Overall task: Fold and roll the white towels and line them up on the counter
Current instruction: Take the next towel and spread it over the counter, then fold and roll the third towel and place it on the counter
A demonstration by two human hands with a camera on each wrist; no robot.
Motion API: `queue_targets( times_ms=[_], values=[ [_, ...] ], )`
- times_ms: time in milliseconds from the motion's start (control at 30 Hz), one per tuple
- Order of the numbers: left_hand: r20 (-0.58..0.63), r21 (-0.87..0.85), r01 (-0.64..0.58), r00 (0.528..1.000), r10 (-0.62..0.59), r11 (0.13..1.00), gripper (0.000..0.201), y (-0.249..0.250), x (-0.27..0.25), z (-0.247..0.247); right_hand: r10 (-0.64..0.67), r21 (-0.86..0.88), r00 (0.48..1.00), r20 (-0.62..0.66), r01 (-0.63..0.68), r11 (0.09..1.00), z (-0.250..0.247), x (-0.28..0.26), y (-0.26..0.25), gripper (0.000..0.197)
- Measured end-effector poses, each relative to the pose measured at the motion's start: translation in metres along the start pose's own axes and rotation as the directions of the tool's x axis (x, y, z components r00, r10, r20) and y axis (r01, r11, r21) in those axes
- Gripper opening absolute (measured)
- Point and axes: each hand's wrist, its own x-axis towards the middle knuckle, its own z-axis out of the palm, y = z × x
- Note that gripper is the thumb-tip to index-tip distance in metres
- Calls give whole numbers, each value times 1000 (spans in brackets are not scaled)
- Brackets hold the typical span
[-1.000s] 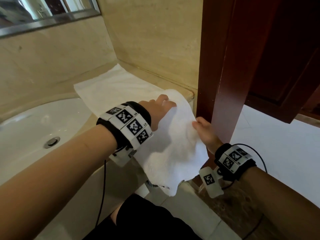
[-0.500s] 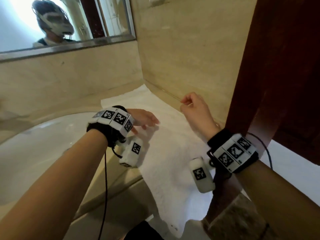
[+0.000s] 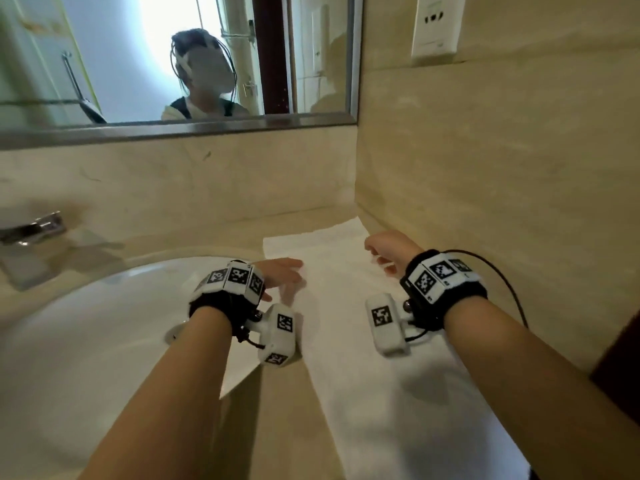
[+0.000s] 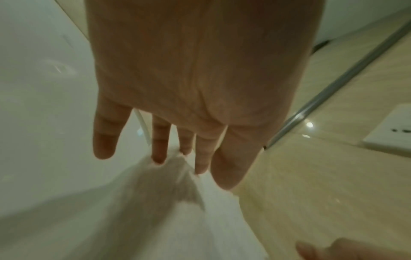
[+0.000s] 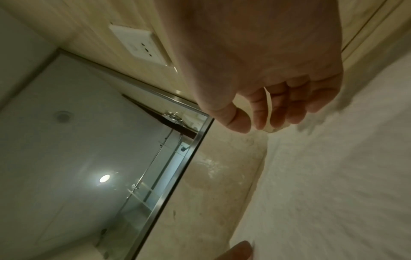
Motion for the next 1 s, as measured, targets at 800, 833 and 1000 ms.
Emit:
queue_targets(
  times_ms=[800, 833, 1000],
  values=[
    [-624, -240, -236, 780, 37, 941, 17, -31, 110, -43, -336, -647, 930, 147, 347, 679, 22, 161, -23, 44],
    [-638, -243, -243, 769, 34, 939, 21, -30, 110, -43, -361, -639, 922, 139, 362, 678, 21, 163, -23, 42],
    [-663, -347, -295, 749, -11, 890, 35, -32, 106, -42, -391, -568, 900, 193, 427, 703, 17, 154, -25, 35]
  ],
)
